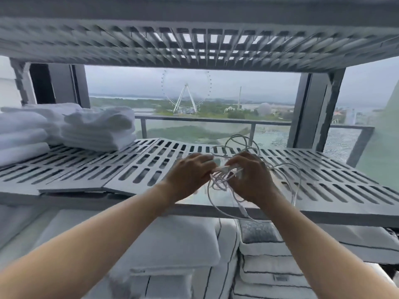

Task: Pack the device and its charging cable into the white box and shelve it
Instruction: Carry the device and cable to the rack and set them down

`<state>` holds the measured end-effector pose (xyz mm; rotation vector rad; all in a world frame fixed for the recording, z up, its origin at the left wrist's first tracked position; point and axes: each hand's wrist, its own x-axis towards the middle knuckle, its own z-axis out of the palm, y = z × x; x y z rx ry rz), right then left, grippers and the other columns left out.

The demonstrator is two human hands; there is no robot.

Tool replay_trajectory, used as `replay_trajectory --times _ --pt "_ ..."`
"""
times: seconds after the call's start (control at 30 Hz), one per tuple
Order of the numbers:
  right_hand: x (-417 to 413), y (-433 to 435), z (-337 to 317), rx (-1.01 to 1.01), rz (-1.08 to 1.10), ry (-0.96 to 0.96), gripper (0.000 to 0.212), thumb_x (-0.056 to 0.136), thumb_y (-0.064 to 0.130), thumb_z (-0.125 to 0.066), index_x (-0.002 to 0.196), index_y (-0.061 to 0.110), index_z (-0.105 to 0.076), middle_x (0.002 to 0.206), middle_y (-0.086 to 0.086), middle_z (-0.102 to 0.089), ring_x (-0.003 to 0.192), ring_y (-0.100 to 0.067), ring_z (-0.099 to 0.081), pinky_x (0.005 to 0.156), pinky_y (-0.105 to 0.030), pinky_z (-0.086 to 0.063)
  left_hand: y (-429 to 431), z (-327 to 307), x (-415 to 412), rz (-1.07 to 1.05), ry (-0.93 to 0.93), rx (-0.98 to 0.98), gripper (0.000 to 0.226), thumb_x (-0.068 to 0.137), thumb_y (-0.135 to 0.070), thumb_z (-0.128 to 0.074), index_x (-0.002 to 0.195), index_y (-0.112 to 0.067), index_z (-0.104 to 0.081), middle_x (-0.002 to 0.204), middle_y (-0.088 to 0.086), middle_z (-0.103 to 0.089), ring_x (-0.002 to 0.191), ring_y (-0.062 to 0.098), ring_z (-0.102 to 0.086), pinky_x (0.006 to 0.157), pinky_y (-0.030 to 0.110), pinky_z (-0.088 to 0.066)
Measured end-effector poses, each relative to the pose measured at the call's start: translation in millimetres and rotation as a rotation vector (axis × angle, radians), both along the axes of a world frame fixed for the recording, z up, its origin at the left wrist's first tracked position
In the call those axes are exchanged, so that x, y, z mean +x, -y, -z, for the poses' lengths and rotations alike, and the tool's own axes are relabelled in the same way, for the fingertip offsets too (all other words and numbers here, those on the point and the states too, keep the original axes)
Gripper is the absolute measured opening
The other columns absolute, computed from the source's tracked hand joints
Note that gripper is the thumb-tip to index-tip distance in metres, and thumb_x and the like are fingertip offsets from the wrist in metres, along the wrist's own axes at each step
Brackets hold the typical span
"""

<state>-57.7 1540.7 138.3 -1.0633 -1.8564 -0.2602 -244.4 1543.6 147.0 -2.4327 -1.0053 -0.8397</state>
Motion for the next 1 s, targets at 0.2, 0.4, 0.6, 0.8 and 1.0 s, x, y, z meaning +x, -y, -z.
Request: replay_trajectory --times 0.2,0.4,0.6,0.8,1.0 --pt "-15 -44 6 -0.071 -0.052 0.087 0.021 0.064 0.007 -0.071 0.085 0.012 -0.069 0.088 -0.006 -0.067 0.083 -0.028 -0.061 0.075 -0.032 -0.048 -35 14 -10 -0.179 0.057 -0.147 0.025 0.095 -0.029 -0.044 0.110 -0.016 -0.059 0.122 0.001 -0.059 0.113 0.025 -0.054 0.084 0.048 -0.049" --pt "-17 -74 17 -0.145 -0.121 0.147 0.023 0.070 0.017 -0.071 0.091 0.010 -0.069 0.092 -0.007 -0.067 0.087 -0.027 -0.060 0.077 -0.037 -0.049 -58 34 -12 -0.240 0.066 -0.279 0.019 0.094 -0.014 -0.044 0.110 -0.014 -0.055 0.117 0.001 -0.055 0.109 0.023 -0.053 0.085 0.046 -0.049" --pt "-6 -91 26 -0.446 -0.118 0.308 0.048 0.081 0.047 -0.056 0.125 0.027 -0.049 0.128 -0.001 -0.051 0.117 -0.021 -0.043 0.097 -0.041 -0.039 -65 38 -14 -0.253 -0.046 -0.407 0.041 0.091 -0.010 -0.044 0.130 -0.021 -0.044 0.140 0.001 -0.040 0.129 0.024 -0.034 0.102 0.043 -0.037" --pt "15 -86 27 -0.527 -0.120 0.464 0.071 0.082 0.067 -0.043 0.142 0.043 -0.012 0.150 0.005 -0.023 0.134 -0.019 -0.024 0.107 -0.042 -0.025 -64 17 -17 -0.074 0.105 -0.639 0.037 0.087 -0.013 -0.054 0.123 -0.019 -0.053 0.129 0.005 -0.053 0.118 0.020 -0.049 0.101 0.040 -0.040" --pt "21 -67 29 -0.420 -0.053 0.287 0.074 0.077 0.063 -0.054 0.141 0.036 -0.029 0.149 0.000 -0.030 0.135 -0.020 -0.027 0.109 -0.039 -0.030 -53 7 10 0.096 0.237 -0.667 0.042 0.093 -0.009 -0.041 0.131 -0.025 -0.048 0.136 0.003 -0.050 0.123 0.012 -0.044 0.101 0.024 -0.031"
